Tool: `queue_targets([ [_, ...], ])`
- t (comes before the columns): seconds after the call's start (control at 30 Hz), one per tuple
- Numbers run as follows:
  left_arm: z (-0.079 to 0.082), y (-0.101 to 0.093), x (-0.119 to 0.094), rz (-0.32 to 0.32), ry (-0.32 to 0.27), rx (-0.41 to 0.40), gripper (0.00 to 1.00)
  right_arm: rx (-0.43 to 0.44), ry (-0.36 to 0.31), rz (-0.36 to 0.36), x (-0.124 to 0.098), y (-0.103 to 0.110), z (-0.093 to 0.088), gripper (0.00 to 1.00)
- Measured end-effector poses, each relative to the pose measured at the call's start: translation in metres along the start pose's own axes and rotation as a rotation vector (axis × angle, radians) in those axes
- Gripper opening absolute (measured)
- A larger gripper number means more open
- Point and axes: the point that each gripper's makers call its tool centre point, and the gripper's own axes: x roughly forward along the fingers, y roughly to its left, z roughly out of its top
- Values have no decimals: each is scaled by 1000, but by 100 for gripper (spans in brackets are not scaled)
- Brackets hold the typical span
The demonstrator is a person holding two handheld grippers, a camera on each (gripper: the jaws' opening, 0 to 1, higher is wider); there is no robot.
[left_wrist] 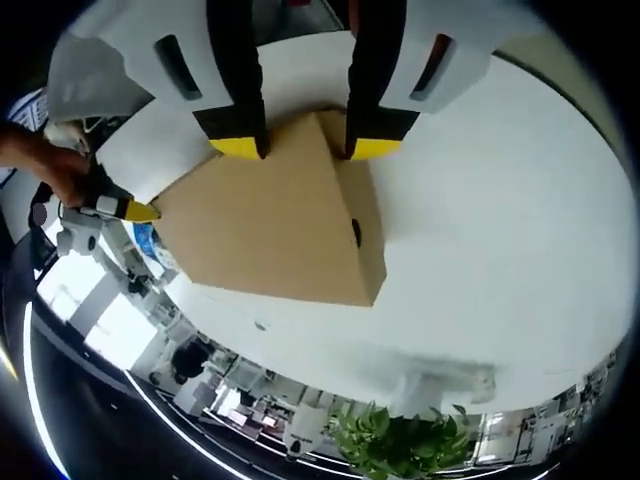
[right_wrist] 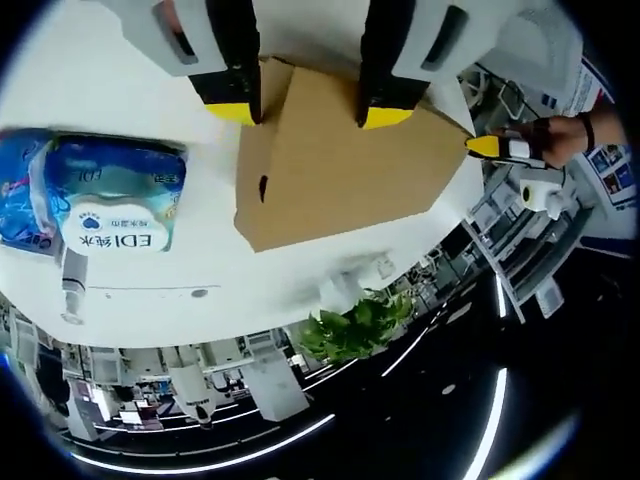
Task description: Operate the shoe box by opening the lid, removing the specified soft item, and placing it in the target area until the item is outside and the box remains undamaged.
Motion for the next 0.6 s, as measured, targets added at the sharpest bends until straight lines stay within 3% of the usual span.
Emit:
queue_targets([
  [0.17,2,-5,-2,-10,10,9,32,1,-3,2,2,-1,1,36],
  [0.33,15,-5,8,-8,11,16,31,12,-8,-17,9,-7,10,36],
  [0.6,52,-3,36,-3,17,81,31,22,-12,-52,21,-18,25,36],
])
